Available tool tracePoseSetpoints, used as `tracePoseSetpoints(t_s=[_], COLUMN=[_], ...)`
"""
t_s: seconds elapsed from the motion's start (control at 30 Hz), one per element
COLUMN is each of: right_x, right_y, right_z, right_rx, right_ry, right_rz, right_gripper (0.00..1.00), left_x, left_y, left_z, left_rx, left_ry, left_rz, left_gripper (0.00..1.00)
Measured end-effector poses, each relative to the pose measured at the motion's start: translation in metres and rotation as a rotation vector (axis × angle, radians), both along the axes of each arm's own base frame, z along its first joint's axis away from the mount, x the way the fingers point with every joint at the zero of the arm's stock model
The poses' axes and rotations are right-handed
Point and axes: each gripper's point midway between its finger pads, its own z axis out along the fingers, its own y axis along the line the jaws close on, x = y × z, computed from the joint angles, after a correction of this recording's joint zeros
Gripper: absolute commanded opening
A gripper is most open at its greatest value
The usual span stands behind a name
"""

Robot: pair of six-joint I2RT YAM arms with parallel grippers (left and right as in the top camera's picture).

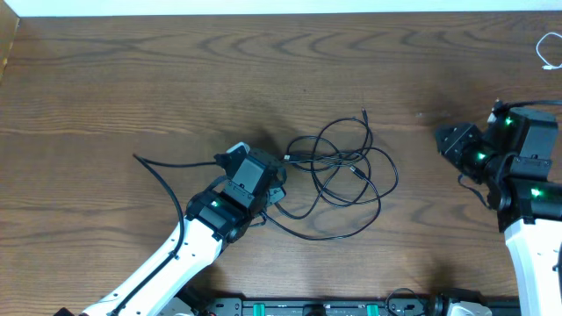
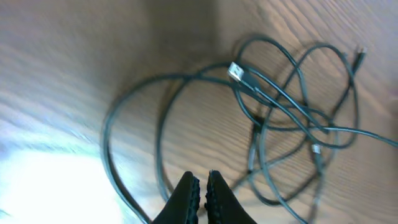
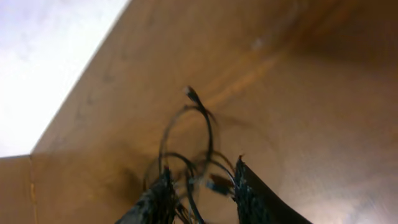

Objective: Untangle cables

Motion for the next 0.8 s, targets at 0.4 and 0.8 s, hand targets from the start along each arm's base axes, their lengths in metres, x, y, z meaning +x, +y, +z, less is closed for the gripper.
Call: tracePoseSetpoints(t_s=[0.4,0.8], right_x=[-0.020,-0.022], right_y=[0.003,0.003], right_z=[-0.017,-0.018], right_rx=[-0.004,-0.020], right_ry=[0.101,0.106], right_rz=[0.023,0.043], right_gripper=[0.28,0.31], left_x=[0.015,0.033], left_y=[-0.028,-0.060], left_z=[0.009,-0.036], left_rx=[-0.141,-0.164], left_ry=[-0.032,0.013], left_rz=[-0.003,-0.100], left_gripper=[0.17,0.76])
